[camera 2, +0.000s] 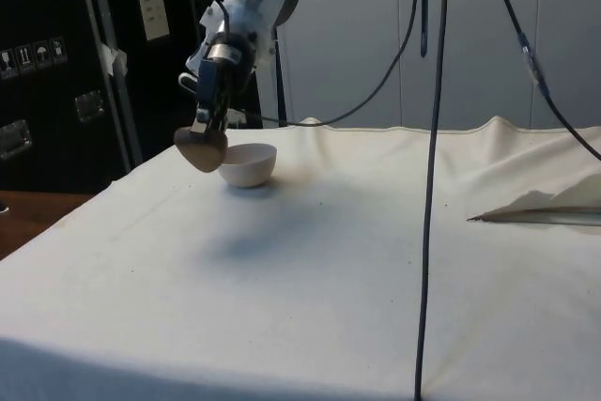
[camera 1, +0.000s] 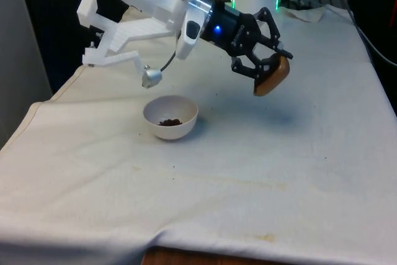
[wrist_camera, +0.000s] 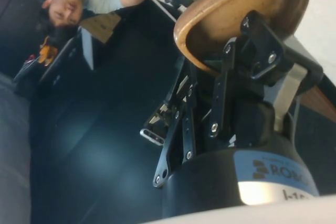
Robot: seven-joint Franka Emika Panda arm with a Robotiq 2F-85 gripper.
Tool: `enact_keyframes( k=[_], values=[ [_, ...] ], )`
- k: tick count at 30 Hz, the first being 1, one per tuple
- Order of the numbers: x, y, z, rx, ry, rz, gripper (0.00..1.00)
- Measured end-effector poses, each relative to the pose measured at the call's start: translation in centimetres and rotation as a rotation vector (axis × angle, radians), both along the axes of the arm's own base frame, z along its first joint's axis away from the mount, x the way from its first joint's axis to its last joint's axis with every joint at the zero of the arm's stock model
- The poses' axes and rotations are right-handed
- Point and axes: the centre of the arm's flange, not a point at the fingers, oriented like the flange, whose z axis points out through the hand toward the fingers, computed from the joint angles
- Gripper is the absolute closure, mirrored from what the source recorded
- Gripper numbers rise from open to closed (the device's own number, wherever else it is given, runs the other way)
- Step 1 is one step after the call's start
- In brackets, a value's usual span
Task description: Pour the coffee beans from the cup into the bowl.
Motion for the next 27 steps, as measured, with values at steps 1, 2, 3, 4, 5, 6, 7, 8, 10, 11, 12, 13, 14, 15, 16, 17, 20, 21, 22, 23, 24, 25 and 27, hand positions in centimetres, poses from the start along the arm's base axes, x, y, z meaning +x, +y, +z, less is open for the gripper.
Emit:
enact_keyframes(
  k=[1,2,3,4,5,6,7,8,10,11,12,13,14,15,16,17,20,21,22,23,24,25,27],
  values=[
    [0.0,0.0,0.0,0.0,0.0,0.0,1.0],
    [0.1,0.2,-0.1,-0.007,0.0,0.003,1.0],
    [0.1,0.4,0.0,-0.013,-0.001,0.005,1.0],
    [0.2,0.6,-0.1,-0.019,-0.002,0.007,1.0],
    [0.2,0.7,-0.1,-0.025,-0.001,0.011,1.0],
    [0.2,0.7,-0.2,-0.031,0.0,0.013,1.0],
    [0.2,0.8,-0.2,-0.038,-0.001,0.016,1.0],
    [0.2,0.8,-0.2,-0.038,-0.001,0.016,1.0],
    [0.2,1.0,-0.2,-0.053,-0.002,0.023,1.0],
    [0.3,1.1,-0.2,-0.059,-0.002,0.026,1.0],
    [0.3,1.2,-0.3,-0.065,-0.001,0.029,1.0],
    [0.3,1.2,-0.3,-0.065,-0.001,0.029,1.0],
    [0.3,1.5,-0.3,-0.076,-0.002,0.037,1.0],
    [0.3,1.6,-0.4,-0.083,-0.003,0.039,1.0],
    [0.4,1.7,-0.4,-0.088,-0.003,0.041,1.0],
    [0.4,1.7,-0.4,-0.088,-0.003,0.041,1.0],
    [0.4,2.0,-0.5,-0.107,-0.003,0.05,1.0],
    [0.4,2.1,-0.5,-0.112,-0.002,0.052,1.0],
    [0.5,2.2,-0.5,-0.118,-0.002,0.057,1.0],
    [0.5,2.3,-0.5,-0.125,-0.004,0.058,1.0],
    [0.6,2.5,-0.6,-0.136,-0.004,0.062,1.0],
    [0.6,2.6,-0.6,-0.143,-0.004,0.065,1.0],
    [0.6,2.8,-0.6,-0.149,-0.005,0.068,1.0]
  ],
)
